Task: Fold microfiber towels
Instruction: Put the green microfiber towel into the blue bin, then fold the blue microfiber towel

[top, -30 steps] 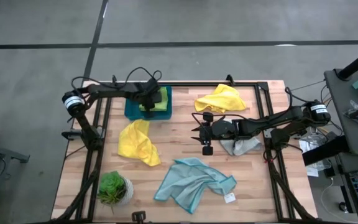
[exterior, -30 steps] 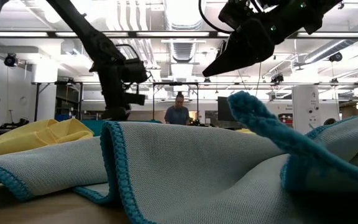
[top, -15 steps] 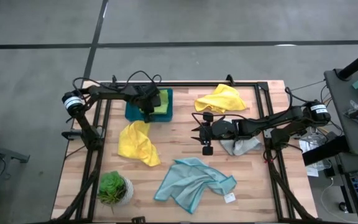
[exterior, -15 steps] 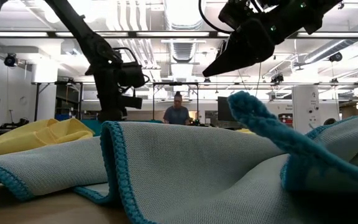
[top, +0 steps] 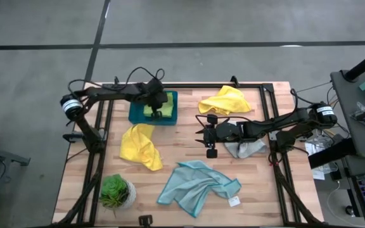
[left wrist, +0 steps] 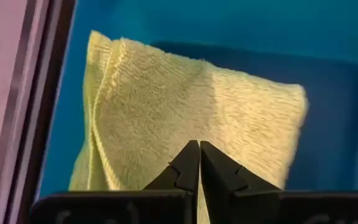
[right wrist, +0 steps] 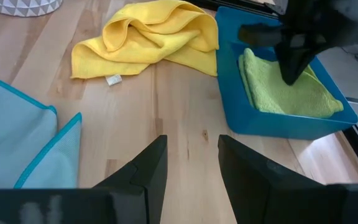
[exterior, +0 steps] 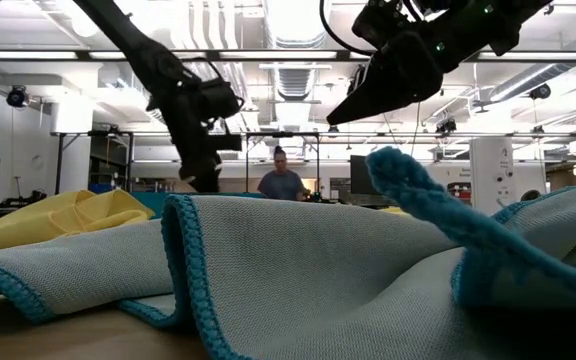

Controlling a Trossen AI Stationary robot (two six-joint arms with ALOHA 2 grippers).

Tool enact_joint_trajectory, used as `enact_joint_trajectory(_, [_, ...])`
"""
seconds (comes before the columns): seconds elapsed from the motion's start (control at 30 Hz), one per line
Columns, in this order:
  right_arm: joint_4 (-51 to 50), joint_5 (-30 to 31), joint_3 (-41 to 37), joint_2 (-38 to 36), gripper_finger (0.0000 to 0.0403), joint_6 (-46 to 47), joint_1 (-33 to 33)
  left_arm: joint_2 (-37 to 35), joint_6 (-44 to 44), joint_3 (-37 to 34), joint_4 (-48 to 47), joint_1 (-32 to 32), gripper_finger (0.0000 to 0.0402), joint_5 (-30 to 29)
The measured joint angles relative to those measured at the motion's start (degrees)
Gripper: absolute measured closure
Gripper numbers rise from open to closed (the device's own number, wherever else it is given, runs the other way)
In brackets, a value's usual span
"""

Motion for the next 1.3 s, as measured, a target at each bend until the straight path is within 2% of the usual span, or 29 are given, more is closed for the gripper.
enact_joint_trajectory(0.23, [-0.2,0.0,-0.2,0.0,0.0268,0.0,0.0,6.2,-1.4,0.1,1.4,0.0,0.0401,-2.7])
enact_joint_trajectory(0.47, [-0.2,0.0,-0.2,0.0,0.0268,-0.1,-0.1,5.9,-3.1,0.6,-2.2,-0.7,0.0401,-1.6])
enact_joint_trajectory(0.6, [-0.2,0.0,-0.2,0.0,0.0268,-0.2,-0.1,3.9,-4.7,1.2,-5.0,-0.9,0.0401,0.8])
enact_joint_trajectory(0.97, [-0.1,0.0,-0.2,0.0,0.0268,0.0,-0.1,-6.2,-12.4,2.1,-5.1,-3.2,0.0401,0.9])
enact_joint_trajectory(1.1, [0.6,0.0,-0.2,0.0,0.0268,0.0,-0.1,-10.9,-16.8,1.8,-4.8,-6.3,0.0401,0.8])
enact_joint_trajectory(1.3, [0.9,0.0,-0.2,0.0,0.0268,0.0,-0.1,-16.5,-20.4,0.3,-0.4,-14.3,0.0401,0.8])
